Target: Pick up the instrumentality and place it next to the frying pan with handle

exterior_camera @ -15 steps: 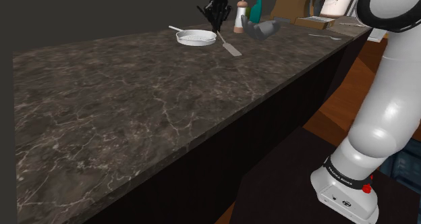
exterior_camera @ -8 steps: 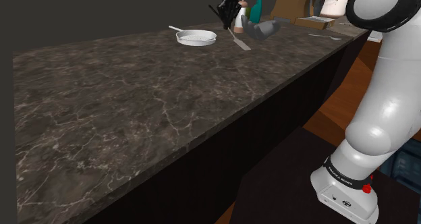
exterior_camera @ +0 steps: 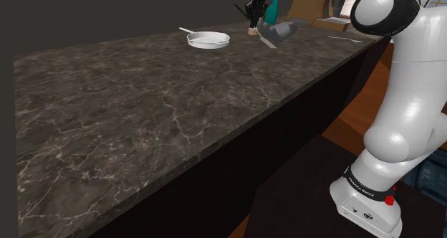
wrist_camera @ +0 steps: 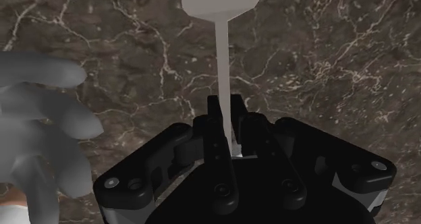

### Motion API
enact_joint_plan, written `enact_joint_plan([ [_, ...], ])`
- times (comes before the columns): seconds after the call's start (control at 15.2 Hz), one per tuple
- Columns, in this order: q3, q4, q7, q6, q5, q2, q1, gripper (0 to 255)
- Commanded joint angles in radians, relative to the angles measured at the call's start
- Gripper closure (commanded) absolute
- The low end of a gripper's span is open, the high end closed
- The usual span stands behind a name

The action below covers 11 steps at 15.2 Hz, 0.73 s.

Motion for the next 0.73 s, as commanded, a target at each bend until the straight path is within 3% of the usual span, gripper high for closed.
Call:
enact_joint_plan([
  [0.0,-0.002,-0.048,-0.009,0.033,0.006,-0.016,-0.011,255],
  [0.66,-0.003,-0.285,-0.013,0.204,0.023,-0.082,-0.032,255],
])
